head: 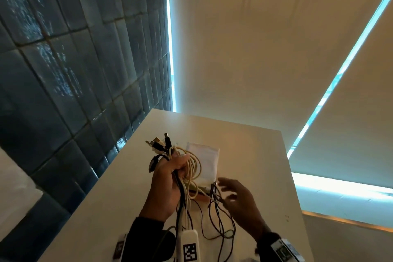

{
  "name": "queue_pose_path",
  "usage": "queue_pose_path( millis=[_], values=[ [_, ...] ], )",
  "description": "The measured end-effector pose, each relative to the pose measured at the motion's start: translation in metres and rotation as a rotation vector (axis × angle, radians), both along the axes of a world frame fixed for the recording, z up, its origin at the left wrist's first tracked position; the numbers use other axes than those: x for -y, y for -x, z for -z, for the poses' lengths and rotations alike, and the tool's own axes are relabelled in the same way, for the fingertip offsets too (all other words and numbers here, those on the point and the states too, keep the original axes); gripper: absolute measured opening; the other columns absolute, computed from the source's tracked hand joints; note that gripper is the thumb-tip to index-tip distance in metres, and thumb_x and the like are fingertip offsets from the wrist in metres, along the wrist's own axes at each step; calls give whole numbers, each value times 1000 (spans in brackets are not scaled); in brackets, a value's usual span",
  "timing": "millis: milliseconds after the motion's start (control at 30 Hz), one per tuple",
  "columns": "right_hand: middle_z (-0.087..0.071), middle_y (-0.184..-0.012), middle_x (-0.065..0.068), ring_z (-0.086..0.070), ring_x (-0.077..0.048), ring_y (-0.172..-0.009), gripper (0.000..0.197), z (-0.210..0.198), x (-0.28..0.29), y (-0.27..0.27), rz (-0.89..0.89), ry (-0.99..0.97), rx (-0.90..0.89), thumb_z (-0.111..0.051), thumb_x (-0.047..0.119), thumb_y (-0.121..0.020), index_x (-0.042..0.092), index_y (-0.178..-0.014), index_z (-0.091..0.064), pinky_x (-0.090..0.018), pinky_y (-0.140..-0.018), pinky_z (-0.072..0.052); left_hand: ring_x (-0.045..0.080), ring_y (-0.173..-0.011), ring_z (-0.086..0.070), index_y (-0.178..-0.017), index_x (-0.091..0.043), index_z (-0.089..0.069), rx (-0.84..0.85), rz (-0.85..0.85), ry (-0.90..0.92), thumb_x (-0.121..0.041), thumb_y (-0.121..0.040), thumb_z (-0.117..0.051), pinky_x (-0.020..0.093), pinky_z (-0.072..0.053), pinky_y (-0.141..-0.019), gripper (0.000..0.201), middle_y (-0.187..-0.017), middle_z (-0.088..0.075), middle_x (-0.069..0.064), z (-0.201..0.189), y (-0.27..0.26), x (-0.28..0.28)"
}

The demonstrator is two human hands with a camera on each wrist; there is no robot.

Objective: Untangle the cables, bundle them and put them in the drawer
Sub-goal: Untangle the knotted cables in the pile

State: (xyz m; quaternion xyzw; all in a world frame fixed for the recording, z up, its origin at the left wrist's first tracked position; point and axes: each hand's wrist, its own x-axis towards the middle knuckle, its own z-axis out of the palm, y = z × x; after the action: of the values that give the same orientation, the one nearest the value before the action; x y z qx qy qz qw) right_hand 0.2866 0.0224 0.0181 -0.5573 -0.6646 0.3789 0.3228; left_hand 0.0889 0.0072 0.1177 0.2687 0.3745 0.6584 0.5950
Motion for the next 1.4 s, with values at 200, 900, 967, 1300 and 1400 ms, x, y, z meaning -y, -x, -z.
queue_pose_path(
  millis=[200,900,967,1300,1400],
  values=[
    [-71,-87,2,-63,-6,-83,10,-27,5,39,-239,-90,-240,-72,27,-85,19,-91,-73,-22,-75,-50,22,-63,-38,-75,-8,-47,-41,-10,16,-16,-70,-72,32,-37,-62,26,-68,-39,11,0,-5,0],
    [-68,-74,6,-61,-7,-71,16,26,-33,-6,-259,13,50,-62,22,-91,21,-77,-71,-26,-69,-50,12,-50,-31,-63,-16,-42,132,-127,28,-27,-92,-51,27,-28,-55,32,-55,-34,-2,-22,8,8],
    [-69,-87,10,-62,-4,-83,7,37,-39,-13,-258,-91,170,-64,26,-89,26,-88,-71,-23,-75,-49,10,-49,-34,-61,-17,-45,121,-136,7,-28,-91,-52,25,-31,-54,32,-55,-36,-3,-26,12,10],
    [-74,-84,10,-68,3,-79,24,35,-41,-39,-174,-34,127,-65,-4,-85,15,-92,-78,-12,-73,-50,12,-52,-32,-63,-18,-46,141,-168,6,-34,-83,-59,28,-28,-60,28,-58,-35,-2,-24,27,12],
    [-74,-72,3,-67,-6,-66,31,33,-42,-48,-98,66,85,-63,-3,-86,24,-86,-78,-20,-64,-52,12,-52,-32,-63,-18,-46,155,-158,9,-33,-83,-58,28,-29,-61,28,-58,-35,-2,-23,23,12]
  ],
)
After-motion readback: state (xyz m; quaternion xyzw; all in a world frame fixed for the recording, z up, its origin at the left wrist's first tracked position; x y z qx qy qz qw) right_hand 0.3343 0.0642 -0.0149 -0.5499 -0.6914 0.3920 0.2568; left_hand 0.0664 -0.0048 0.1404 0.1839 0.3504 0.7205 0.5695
